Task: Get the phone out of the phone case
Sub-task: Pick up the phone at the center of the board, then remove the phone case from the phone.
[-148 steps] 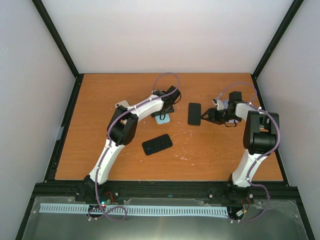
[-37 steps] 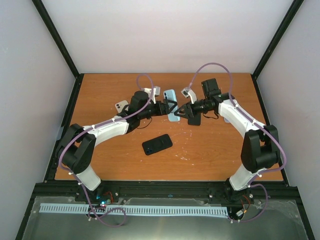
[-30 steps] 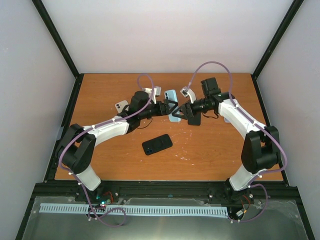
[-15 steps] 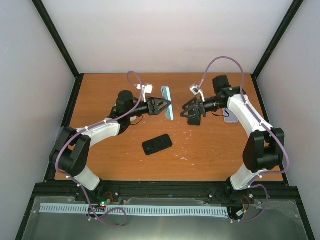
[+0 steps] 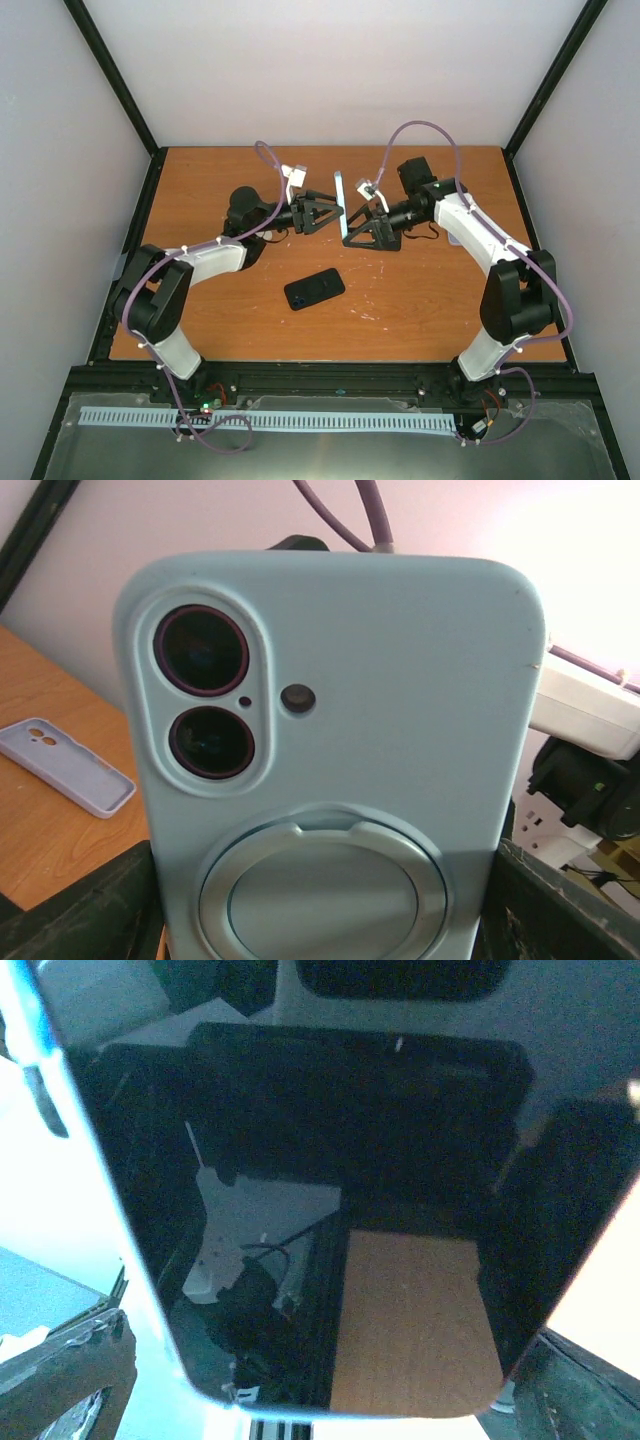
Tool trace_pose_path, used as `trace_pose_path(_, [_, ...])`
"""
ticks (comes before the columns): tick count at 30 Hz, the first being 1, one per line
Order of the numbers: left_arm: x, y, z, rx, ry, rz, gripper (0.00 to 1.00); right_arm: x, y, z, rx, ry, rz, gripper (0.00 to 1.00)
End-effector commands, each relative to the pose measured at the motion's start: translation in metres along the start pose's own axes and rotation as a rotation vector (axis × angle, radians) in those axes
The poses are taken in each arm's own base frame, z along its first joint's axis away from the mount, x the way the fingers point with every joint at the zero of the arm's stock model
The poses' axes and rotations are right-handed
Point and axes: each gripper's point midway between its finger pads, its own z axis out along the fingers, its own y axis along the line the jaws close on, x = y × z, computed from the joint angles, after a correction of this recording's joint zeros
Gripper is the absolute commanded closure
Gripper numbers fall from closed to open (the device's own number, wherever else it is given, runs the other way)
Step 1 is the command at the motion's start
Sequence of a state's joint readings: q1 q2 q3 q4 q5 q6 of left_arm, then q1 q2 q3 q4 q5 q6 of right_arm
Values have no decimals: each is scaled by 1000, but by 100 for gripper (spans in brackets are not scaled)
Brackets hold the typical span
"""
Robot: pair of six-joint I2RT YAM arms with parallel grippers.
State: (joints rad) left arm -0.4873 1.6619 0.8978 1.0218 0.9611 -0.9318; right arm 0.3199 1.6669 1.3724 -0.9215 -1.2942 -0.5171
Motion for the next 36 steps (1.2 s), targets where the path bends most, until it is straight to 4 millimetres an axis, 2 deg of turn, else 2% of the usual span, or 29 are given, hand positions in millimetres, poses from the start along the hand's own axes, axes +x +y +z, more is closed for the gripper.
trace_pose_path(1, [-14, -28, -1, 111, -40, 78, 49, -14, 11, 7, -12, -20, -62, 0])
trace_pose_path(6, [-11, -27, -2, 116, -44, 60, 51, -17, 15, 10, -61, -35, -39, 3])
trace_pose_path(11, [-10, -24, -2, 108, -44, 56, 50, -16, 16, 10, -70, -35, -32, 25])
trace_pose_path(13, [-9, -21, -2, 98, -44, 45, 46, -14, 15, 11, -72, -35, -25, 32])
trace_pose_path(16, [-10, -14, -2, 69, -53, 31, 34, -13, 13, 11, -63, -30, -12, 40])
trace_pose_path(22, [-18, -1, -7, -90, -83, 49, 18, -9, -2, 9, 46, -7, 10, 46])
trace_pose_path(27, [-23, 0, -17, -209, -89, 98, 12, -2, -32, 3, 235, 23, 31, 49])
trace_pose_path(31, [-22, 6, -21, -271, -87, 103, 5, -2, -39, 0, 285, 23, 27, 49])
trace_pose_path(36, [-24, 28, -21, -385, -73, 48, 5, -4, -55, -9, 409, 33, 28, 52])
